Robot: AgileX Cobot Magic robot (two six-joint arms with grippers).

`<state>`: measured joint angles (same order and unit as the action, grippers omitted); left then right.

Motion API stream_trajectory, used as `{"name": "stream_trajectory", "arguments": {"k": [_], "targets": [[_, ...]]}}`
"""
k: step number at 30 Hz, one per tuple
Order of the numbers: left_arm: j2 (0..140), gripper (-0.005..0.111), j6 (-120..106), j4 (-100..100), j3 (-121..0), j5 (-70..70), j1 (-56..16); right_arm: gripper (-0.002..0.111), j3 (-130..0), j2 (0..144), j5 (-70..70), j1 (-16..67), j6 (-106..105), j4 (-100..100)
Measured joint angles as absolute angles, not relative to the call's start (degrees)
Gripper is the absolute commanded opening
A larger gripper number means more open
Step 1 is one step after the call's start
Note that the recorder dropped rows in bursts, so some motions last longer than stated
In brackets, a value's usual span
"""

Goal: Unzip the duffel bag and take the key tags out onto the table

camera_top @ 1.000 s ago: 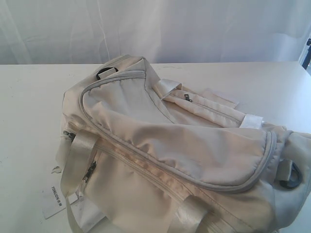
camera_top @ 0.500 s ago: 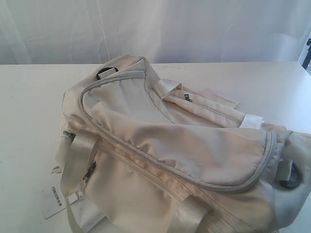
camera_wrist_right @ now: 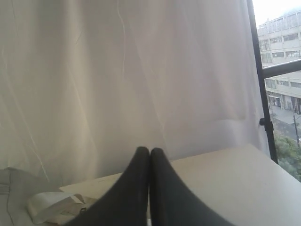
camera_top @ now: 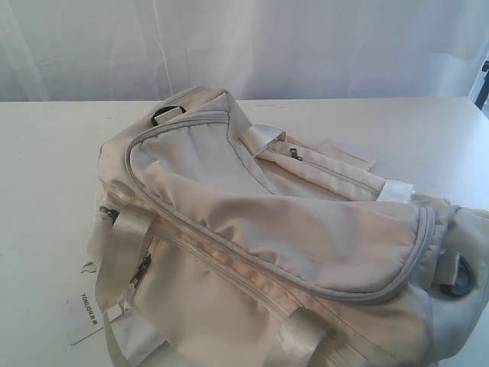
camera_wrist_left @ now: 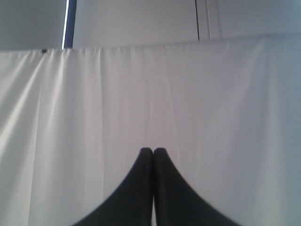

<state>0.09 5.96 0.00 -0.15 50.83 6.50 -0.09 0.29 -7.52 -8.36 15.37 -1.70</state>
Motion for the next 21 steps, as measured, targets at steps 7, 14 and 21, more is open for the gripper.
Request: {"name": "stream_trajectory", "arguments": {"k": [7,14,21], "targets": [[0.09,0.0,7.67,0.0,-4.49,45.26,6.5,0.0,-3.26,0.29,0.82,-8.36,17.95,-5.78],[2.74,0.0,12.9,0.47,-16.26,27.76,6.5,0.0,-15.0,13.21,15.01,-8.36,17.21,-6.12],[13.99,0.0,14.44,0.47,-23.8,-3.6,6.01,0.0,-27.08,28.16,30.84,-8.36,7.62,-9.86]]}}
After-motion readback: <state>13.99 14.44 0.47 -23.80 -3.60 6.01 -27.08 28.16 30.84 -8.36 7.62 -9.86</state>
